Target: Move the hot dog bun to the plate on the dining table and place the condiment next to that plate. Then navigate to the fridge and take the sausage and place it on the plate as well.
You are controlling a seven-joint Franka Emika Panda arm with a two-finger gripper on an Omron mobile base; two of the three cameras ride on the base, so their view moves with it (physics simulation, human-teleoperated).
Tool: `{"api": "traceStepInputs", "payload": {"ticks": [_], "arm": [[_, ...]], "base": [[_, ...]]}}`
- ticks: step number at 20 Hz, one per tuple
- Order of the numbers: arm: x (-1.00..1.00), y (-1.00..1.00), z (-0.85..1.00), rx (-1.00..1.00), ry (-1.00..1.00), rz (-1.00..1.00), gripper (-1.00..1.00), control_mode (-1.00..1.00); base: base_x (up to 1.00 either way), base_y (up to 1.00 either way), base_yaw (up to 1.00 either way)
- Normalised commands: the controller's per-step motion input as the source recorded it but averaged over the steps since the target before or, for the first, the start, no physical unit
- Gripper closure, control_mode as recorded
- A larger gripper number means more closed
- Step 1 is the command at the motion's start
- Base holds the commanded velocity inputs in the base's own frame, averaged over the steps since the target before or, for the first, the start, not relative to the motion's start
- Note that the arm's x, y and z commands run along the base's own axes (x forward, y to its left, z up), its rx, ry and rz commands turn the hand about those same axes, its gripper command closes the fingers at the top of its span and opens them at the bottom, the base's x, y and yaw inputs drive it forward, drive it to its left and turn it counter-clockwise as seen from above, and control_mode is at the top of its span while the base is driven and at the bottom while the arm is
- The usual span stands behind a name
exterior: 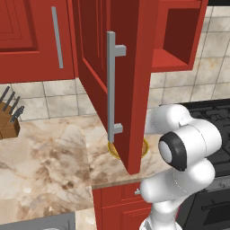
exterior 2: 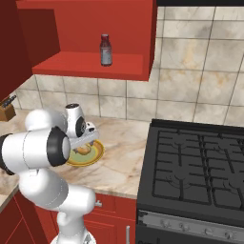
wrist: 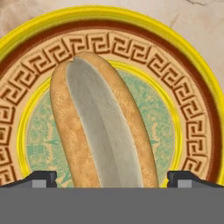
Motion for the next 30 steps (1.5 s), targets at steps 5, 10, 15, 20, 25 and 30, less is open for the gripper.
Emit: {"api": "traceStepInputs", "payload": {"ticks": [5, 10, 15, 20, 25, 30], "arm": [[0.05, 0.0, -0.03, 0.0, 0.0, 0.02, -1.0, -1.0], [0.04, 0.0, -0.03, 0.0, 0.0, 0.03, -1.0, -1.0], [0.0, 0.01, -0.13, 0.0, 0.0, 0.04, 1.0, -1.0], [0.0, 0.0, -0.26, 0.0, 0.01, 0.04, 1.0, -1.0], [-0.04, 0.01, -0.07, 0.0, 0.0, 0.01, 1.0, -1.0], [-0.47, -0.01, 0.21, 0.0, -0.06, -0.07, 1.0, -1.0]], "base": [[0.0, 0.0, 0.0], [0.0, 0.0, 0.0], [0.0, 0.0, 0.0], [0.0, 0.0, 0.0], [0.0, 0.0, 0.0], [0.0, 0.0, 0.0]]}}
